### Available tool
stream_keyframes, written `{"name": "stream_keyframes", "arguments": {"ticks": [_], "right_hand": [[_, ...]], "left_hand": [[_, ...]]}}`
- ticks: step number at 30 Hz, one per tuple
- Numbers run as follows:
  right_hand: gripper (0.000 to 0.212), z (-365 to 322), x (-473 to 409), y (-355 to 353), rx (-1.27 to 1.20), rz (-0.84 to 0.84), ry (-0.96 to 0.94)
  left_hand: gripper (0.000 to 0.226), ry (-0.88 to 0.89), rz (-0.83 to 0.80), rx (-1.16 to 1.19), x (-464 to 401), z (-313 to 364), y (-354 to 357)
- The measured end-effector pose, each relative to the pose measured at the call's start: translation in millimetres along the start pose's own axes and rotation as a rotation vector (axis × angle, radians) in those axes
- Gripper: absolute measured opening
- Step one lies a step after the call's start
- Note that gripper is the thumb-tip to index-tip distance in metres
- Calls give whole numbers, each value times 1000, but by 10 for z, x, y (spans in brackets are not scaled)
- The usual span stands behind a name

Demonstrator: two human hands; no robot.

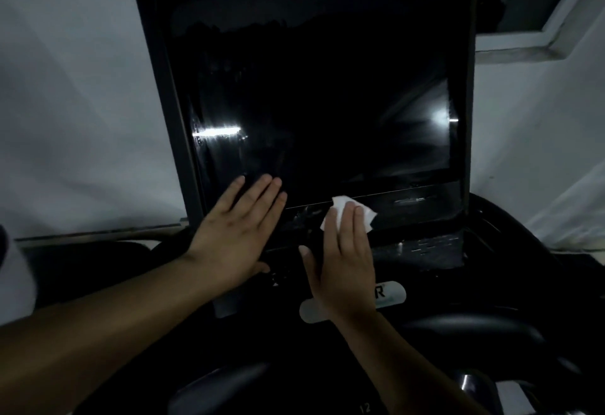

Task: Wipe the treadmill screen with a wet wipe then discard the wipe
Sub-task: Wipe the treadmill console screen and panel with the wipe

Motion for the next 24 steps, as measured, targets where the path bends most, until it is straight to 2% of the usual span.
{"name": "stream_keyframes", "arguments": {"ticks": [2, 5, 7, 12, 16, 18, 21, 24], "right_hand": [[80, -171, 36, 31, -15, -13, -30], [79, -465, 186, 101, -48, -98, -224], [77, -401, 200, 88, -35, -112, -311], [83, 43, 72, -6, 10, -47, -96], [93, -642, 134, 137, -91, -196, -260], [94, -847, 175, 141, -125, -218, -337], [91, -640, 122, 83, -94, -214, -364], [85, 109, -41, -31, 10, -178, -222]], "left_hand": [[119, -31, -21, -33, -8, 47, 55], [107, -67, -21, -17, -3, 13, 80], [111, -65, -24, -25, -3, 7, 87], [118, -69, -26, -35, 6, 28, 83], [90, -73, 3, -30, 9, 30, 37], [79, -77, 20, -24, 10, 26, 32], [91, -78, 6, -35, 10, 13, 68], [115, -50, -23, -34, 7, 34, 106]]}}
Point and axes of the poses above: each hand's wrist, its own x-axis away from the middle knuckle, its own y-axis out of the palm, z = x × y, the point moved 10 cm from there along -x, towards the middle knuckle, and after that the axes turned 10 degrees about z, right-handed, at the moved point
